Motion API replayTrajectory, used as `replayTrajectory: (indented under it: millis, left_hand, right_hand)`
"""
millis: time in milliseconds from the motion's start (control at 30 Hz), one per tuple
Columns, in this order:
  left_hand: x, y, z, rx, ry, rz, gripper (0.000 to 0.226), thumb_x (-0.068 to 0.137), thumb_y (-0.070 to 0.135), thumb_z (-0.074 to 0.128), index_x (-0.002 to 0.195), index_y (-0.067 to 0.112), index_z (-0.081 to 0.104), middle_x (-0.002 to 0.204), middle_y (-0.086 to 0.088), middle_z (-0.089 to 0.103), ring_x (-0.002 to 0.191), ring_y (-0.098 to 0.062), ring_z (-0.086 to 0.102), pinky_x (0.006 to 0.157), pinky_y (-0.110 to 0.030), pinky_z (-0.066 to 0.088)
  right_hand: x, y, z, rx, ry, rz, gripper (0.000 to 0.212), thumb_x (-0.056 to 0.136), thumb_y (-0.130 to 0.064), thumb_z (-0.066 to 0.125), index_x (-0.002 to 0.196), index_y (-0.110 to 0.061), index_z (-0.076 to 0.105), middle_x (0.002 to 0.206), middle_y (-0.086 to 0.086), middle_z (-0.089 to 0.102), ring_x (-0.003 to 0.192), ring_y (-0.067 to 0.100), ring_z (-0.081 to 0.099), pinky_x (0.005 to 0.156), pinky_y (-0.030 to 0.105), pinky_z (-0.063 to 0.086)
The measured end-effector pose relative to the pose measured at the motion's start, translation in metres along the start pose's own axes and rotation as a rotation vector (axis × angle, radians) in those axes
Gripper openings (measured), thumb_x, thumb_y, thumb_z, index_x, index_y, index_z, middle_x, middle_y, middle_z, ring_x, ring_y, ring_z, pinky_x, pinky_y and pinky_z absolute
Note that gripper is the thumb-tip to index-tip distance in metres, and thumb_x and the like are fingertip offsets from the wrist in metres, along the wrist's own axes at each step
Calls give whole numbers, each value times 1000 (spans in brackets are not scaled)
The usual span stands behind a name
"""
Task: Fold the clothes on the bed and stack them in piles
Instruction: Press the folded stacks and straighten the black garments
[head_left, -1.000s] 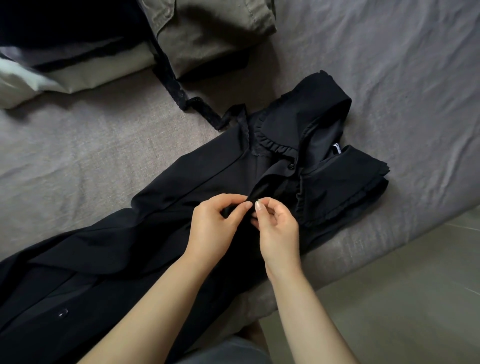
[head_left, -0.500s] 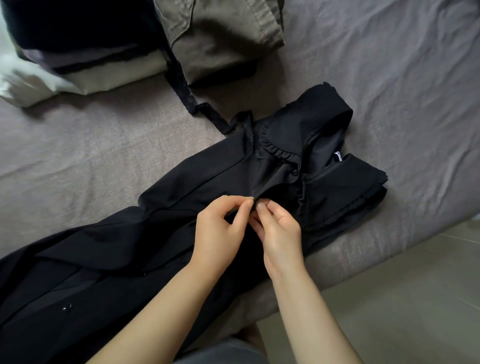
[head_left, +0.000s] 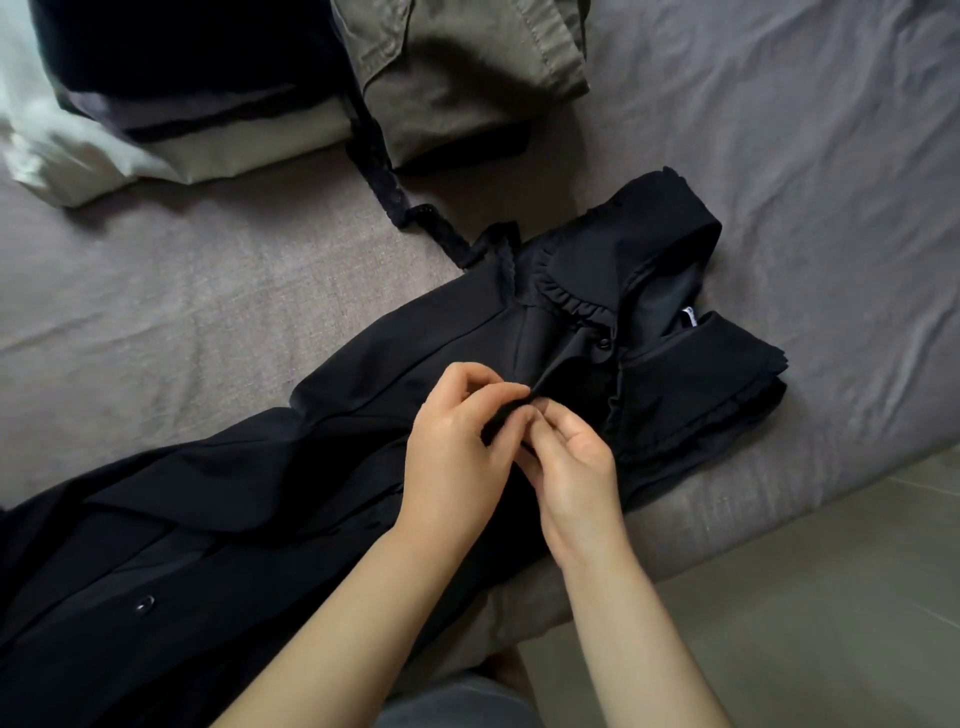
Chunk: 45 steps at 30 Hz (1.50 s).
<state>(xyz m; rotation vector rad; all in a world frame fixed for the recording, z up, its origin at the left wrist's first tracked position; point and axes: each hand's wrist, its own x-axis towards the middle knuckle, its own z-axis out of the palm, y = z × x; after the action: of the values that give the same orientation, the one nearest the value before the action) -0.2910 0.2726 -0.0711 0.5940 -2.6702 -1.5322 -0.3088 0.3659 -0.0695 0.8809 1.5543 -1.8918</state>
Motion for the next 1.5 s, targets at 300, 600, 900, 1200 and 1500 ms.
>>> replayTrajectory:
  millis: [300, 600, 900, 1200, 1500]
  left_hand:
    - [10, 6, -6, -165, -48, -261, 9, 92, 12, 60, 88, 19, 63, 80, 13, 65, 77, 2, 61, 69, -8, 44]
    - [8, -6, -16, -271, -147, -394, 7, 91, 14, 63, 88, 19, 67, 82, 10, 70, 78, 3, 64, 71, -8, 44]
    - [0, -10, -11, 54, -113, -48, 8, 90, 17, 57, 86, 18, 65, 69, 7, 66, 63, -12, 61, 60, -32, 49]
    - [-15, -17, 6, 252, 191, 160, 20, 86, 10, 49, 84, 8, 69, 83, 2, 71, 79, -12, 53, 73, -20, 39]
    - [-33, -33, 17, 299, 177, 187, 31, 91, 8, 47, 111, 2, 70, 119, -12, 67, 90, -13, 54, 85, -25, 41]
  right_hand:
    - [-3, 0, 0, -290, 157, -100, 10, 94, -14, 58, 88, -18, 66, 75, -5, 61, 65, 1, 54, 66, 21, 47]
    - [-5, -1, 13, -517, 249, -276, 13, 92, -17, 59, 83, -25, 59, 87, -1, 67, 81, 17, 66, 75, 25, 53]
    - [-3, 1, 14, -648, 255, -291, 12, 92, -11, 58, 86, -21, 59, 89, 2, 67, 75, 2, 62, 69, 9, 47]
    - [0, -4, 17, -246, 145, -43, 32, 90, 6, 54, 71, -17, 63, 65, -5, 70, 68, 7, 69, 69, 20, 54]
    - [-3, 1, 17, -122, 80, 28, 19, 91, 0, 53, 71, 2, 52, 69, 8, 54, 72, 16, 55, 79, 32, 50]
